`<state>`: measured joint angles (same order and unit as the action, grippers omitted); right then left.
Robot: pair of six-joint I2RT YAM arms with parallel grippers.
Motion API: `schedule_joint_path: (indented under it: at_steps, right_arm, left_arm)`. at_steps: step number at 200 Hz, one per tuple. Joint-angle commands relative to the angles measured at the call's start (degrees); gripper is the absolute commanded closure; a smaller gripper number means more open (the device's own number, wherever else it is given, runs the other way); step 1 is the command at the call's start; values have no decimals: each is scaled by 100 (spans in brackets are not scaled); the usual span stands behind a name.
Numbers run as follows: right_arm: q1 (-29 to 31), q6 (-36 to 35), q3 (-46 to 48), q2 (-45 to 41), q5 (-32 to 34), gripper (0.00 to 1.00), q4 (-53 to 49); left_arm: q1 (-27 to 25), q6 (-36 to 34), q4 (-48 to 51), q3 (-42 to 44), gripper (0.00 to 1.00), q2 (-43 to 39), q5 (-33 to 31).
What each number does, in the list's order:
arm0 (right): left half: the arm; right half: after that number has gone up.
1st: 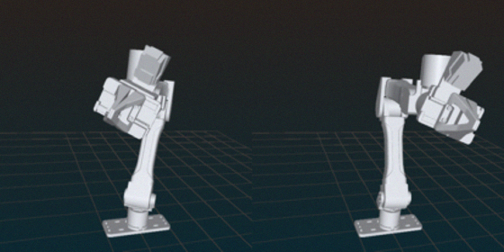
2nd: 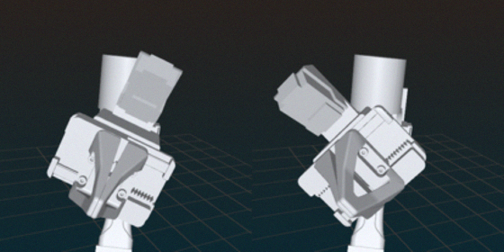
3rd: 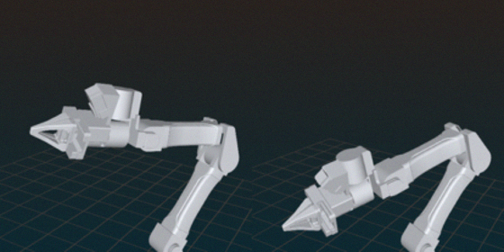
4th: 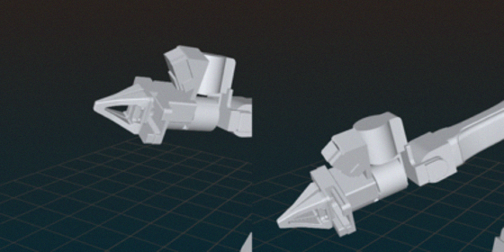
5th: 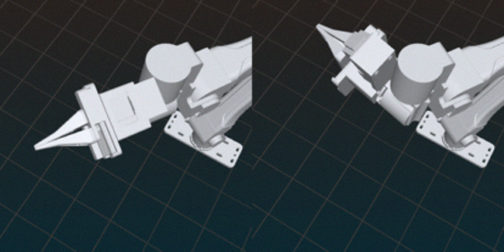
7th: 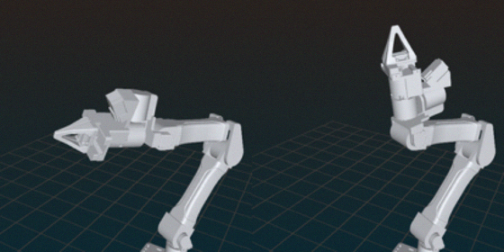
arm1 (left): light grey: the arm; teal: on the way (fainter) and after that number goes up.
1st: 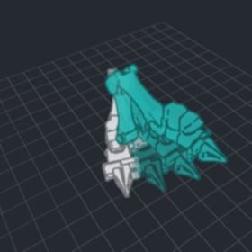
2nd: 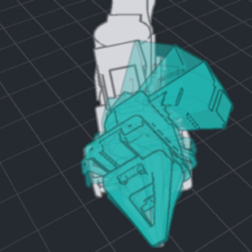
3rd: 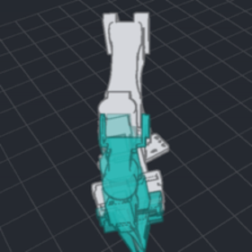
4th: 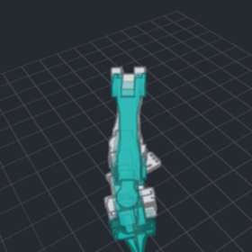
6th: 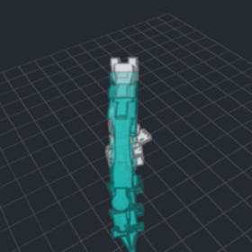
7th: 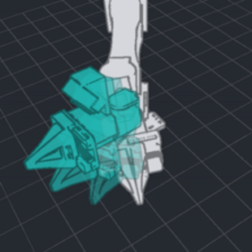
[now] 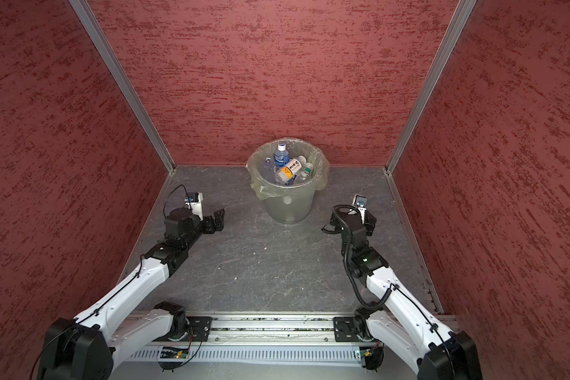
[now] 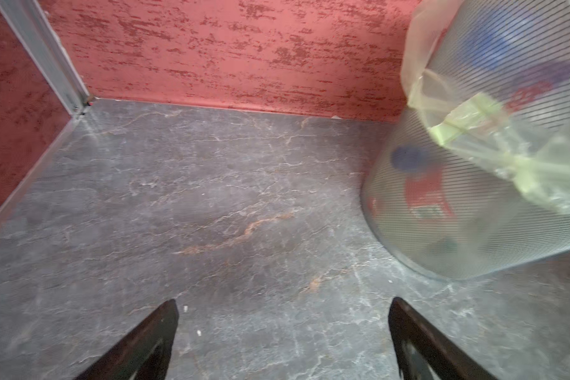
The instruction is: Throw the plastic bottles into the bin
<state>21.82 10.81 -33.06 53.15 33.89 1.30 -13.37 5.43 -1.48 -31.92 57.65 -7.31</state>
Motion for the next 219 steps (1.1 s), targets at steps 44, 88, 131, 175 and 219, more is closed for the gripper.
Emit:
schedule_joint_path:
  at_steps: [44, 88, 131, 175, 219]
  right_arm:
    - [-300, -324, 60, 414, -421, 2, 1001]
    - [-460, -350, 151, 476, -636, 2, 1169]
    - [-609, -413, 307, 363, -790, 2, 1356]
    - [-806, -504, 620, 47, -1104, 2, 1682]
    - [-1145, -414, 953, -61, -1431, 2, 2135]
  left_arm:
    - [824, -393, -1557, 548, 1, 49, 298]
    - [1264, -431, -2183, 784, 0, 316, 727]
    - [1633, -440, -2407, 817, 1, 555, 1031]
    - [1765, -440, -3168, 975, 1, 1023, 1262]
    - [1829, -427, -4203, 1287, 1, 1574, 1740]
